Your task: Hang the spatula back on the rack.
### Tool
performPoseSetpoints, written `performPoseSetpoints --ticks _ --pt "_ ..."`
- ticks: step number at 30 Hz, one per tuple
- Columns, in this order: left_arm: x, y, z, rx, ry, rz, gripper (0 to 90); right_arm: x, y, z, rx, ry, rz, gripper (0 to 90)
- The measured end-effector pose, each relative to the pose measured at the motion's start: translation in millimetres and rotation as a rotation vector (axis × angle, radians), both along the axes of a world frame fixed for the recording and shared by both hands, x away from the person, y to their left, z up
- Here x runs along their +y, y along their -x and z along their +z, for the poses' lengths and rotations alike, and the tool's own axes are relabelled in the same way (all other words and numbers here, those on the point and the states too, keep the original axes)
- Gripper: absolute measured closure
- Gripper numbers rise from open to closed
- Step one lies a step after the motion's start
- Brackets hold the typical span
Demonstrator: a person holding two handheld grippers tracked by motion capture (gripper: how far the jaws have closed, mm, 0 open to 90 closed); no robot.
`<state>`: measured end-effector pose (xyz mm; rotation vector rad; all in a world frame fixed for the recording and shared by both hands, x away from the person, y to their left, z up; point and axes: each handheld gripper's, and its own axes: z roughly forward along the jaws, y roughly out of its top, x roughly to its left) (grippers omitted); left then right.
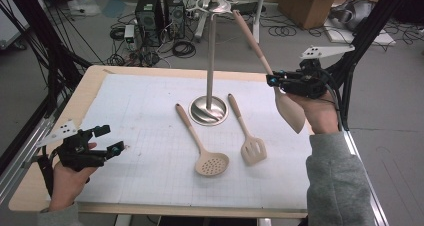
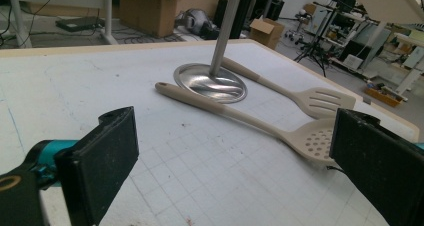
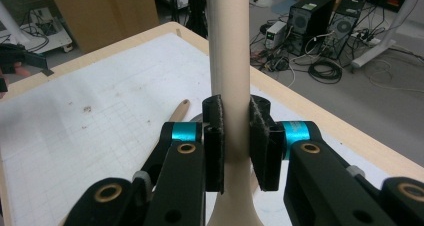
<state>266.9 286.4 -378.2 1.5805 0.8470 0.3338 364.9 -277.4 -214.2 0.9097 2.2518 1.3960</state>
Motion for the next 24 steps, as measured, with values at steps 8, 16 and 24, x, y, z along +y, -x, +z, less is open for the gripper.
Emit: performPoseSetpoints --ticks 8,16,24 --pt "-0.3 0.5 0.8 -0.004 0.001 -0.001 6.1 6.0 -5.8 -4.6 0.013 0.012 0.002 78.5" --pt "-0.1 1.8 2.0 -0.007 -0.003 -0.004 6.1 14.0 -12.0 -9.7 0.029 0.034 0.002 78.4" --pt "1.5 3.5 2.1 -0.008 0.001 0.001 6.1 20.3 -19.3 -19.7 0.036 0.034 0.007 78.4"
